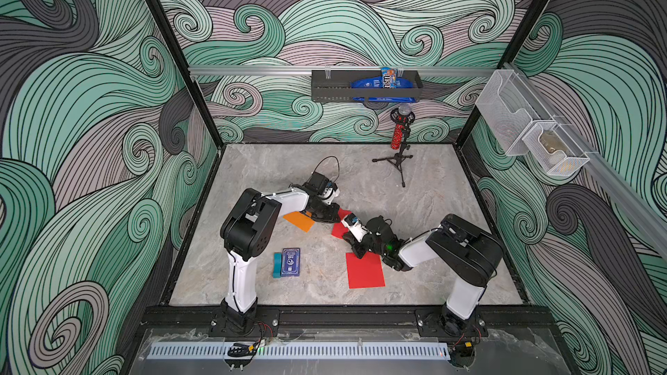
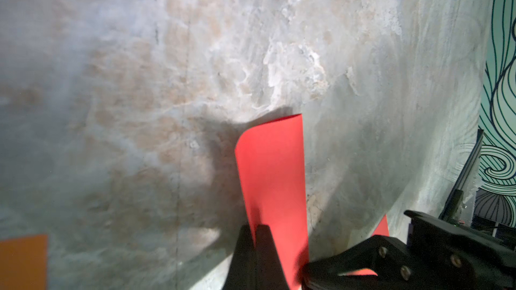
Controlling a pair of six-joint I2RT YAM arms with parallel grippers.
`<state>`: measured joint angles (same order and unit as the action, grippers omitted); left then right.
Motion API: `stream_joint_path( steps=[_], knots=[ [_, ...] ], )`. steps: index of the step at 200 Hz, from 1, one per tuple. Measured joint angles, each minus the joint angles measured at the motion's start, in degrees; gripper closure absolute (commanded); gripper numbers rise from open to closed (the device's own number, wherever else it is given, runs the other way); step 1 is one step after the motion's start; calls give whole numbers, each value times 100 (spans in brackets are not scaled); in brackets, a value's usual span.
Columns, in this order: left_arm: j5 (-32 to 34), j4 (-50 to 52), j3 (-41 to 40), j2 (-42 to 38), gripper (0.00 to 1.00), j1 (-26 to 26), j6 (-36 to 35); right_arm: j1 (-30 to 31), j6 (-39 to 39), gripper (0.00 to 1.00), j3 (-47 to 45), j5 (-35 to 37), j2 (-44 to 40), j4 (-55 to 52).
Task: Fold the square paper along the opposite sides
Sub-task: Smooth out the paper at the center of the board.
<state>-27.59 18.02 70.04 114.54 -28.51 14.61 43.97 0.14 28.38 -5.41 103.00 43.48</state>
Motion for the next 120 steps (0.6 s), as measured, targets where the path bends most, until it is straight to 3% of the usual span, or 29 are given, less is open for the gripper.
stream_joint_path(
  steps=[36,73,120],
  knots=[
    [9,2,2,0,100,-9,15,63,122,87,-197,13,-367,-304],
    [2,-7,-7,-2,100,-13,166,-284,647,88,-229,-400,-837,-199],
    [-9,-13,-15,-2,100,-13,372,-922,1163,90,715,-603,-317,-44]
  ],
)
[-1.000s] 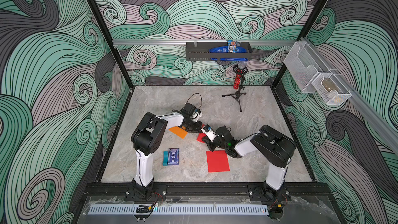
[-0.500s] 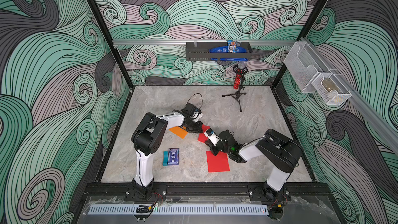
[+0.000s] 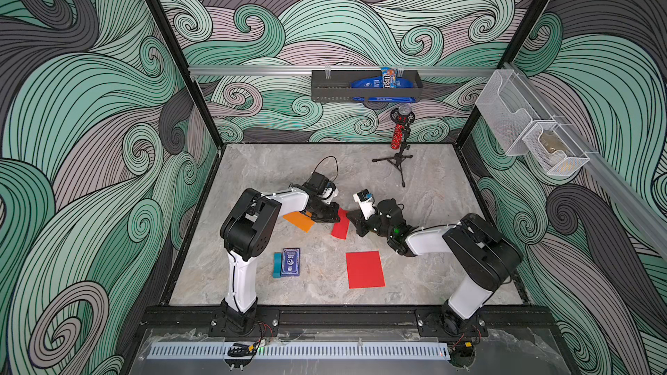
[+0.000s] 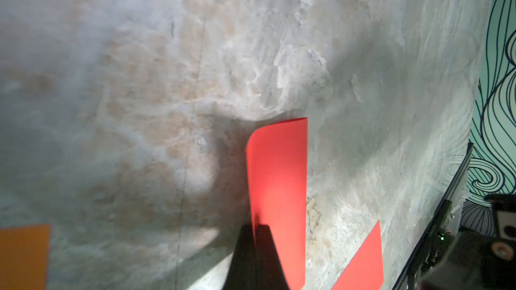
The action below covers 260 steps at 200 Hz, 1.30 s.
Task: Fold the square paper along the opposite sides
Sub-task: Smooth out the paper at the center of the board.
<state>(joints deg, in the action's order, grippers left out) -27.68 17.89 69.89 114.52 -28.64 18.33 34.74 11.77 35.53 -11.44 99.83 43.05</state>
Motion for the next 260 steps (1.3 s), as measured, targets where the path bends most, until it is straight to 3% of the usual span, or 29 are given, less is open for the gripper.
stream_joint_path(
  steps=[84,226,260],
  knots=[
    [-7,-7,-7,0,100,0,33,-103,87,92,866,37,1539,-20],
    [-17,-17,-13,0,100,0,33,-704,109,91,144,179,1191,424],
    [-17,-17,-13,0,100,0,33,-501,-17,90,-94,232,717,271]
  ],
)
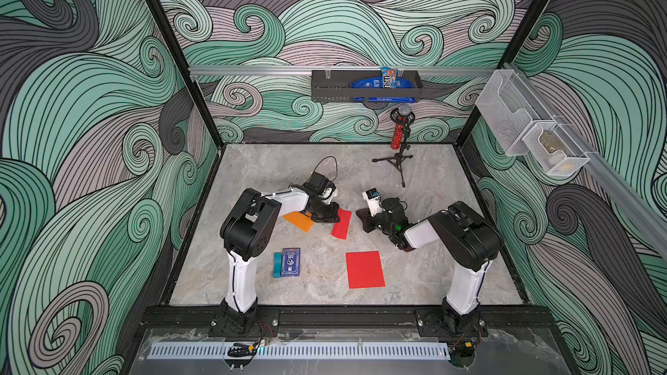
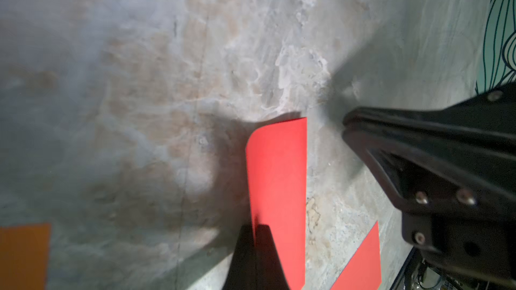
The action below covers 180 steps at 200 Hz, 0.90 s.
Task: Fold the square paper along the opposite sides
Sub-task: Smooth out the paper at the center of the board.
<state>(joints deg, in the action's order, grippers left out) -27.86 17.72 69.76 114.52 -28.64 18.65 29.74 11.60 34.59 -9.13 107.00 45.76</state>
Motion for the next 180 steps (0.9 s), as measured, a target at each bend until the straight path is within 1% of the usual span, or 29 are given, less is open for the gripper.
stream_joint_path(
  steps=[15,37,76,118,141,162,180],
  knots=[
    [0,0,0,0,100,0,0,284,-114,90,-33,33,-153,4],
    [0,0,0,0,100,0,0,605,-251,90,11,57,-114,-2],
    [-2,0,0,0,100,0,0,684,-361,90,116,101,129,-44],
    [-35,-4,2,0,83,0,7,684,-378,89,125,114,267,-74],
    [-87,-24,7,-13,77,0,33,684,-378,90,98,114,267,-48],
    [-107,-26,9,-20,77,0,26,686,-376,89,31,111,264,48],
    [-96,-26,9,-20,81,0,26,695,-374,89,-13,114,262,111]
  ],
)
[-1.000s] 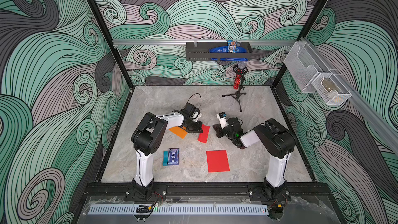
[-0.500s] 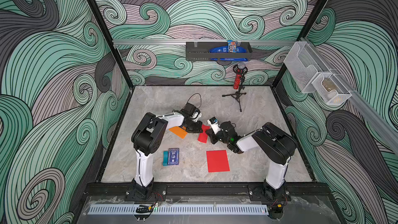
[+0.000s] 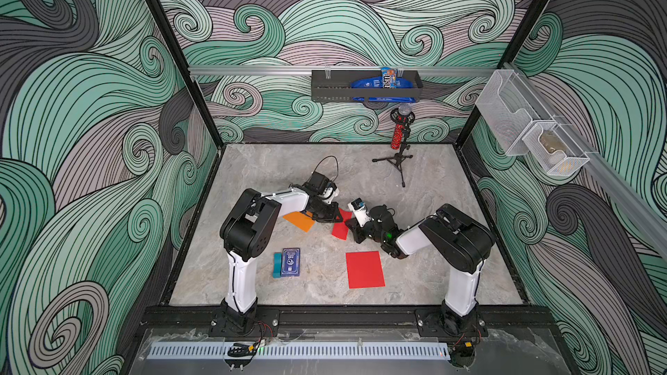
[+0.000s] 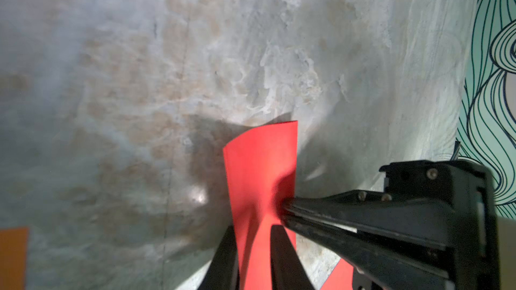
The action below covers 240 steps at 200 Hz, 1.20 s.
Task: Fold the square paper along the opposite sides
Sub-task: Smooth out the paper at the center of the board.
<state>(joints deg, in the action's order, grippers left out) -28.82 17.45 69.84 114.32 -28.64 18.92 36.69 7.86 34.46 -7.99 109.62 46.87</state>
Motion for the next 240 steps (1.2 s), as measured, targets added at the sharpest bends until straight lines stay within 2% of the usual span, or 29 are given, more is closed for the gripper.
stream_joint_path(
  steps=[22,54,114,166,240],
  knots=[
    [22,22,-2,0,86,0,7,2,0,89,-37,0,-11,44],
    [74,59,-2,11,100,0,2,7,0,89,-50,0,-24,39],
    [114,61,-2,11,100,0,7,337,-452,90,-195,144,-413,-28],
    [120,61,-2,11,100,0,7,570,-745,90,-273,369,-199,26],
    [136,63,-2,11,100,0,7,813,-922,90,-518,798,-382,96]
  ],
)
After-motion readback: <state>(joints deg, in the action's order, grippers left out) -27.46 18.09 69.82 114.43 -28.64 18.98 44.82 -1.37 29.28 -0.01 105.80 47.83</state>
